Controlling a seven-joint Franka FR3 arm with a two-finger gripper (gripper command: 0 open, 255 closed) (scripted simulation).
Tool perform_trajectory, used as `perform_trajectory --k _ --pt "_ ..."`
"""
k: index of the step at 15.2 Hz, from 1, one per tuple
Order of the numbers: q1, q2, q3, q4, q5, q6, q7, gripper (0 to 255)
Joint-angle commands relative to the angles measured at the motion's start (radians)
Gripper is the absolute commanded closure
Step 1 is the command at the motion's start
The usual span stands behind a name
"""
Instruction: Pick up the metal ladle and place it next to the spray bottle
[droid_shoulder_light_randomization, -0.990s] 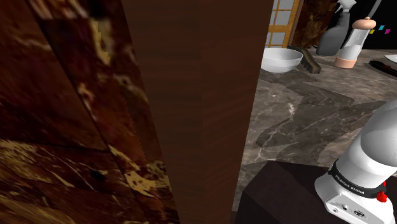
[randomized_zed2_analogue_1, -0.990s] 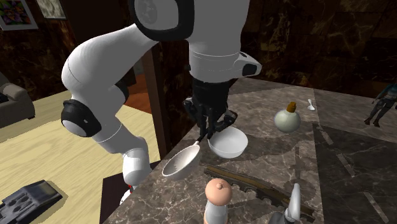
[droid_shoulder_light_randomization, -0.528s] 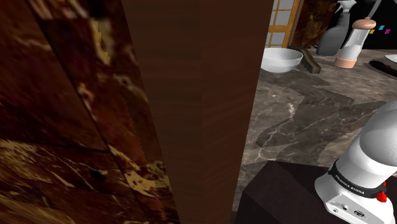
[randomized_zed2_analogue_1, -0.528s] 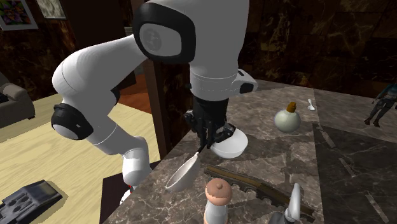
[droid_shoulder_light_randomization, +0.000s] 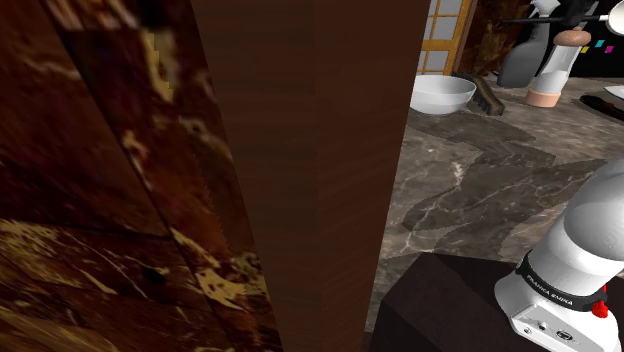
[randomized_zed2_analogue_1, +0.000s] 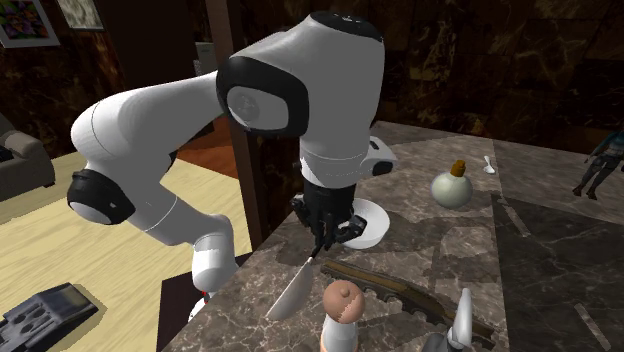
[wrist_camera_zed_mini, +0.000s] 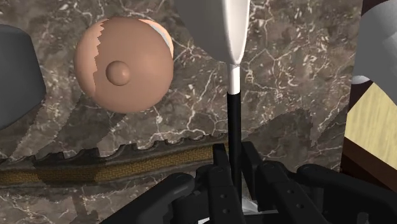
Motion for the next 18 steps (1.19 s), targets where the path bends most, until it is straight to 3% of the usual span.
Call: perform_trajectory --k 1,18 --pt "-0.006 -0.022 0.004 -0.049 -0.007 0.029 0.005 255" --pt "-0.045 -0.130 -0.004 -0.363 -0.054 0.240 0.021 255"
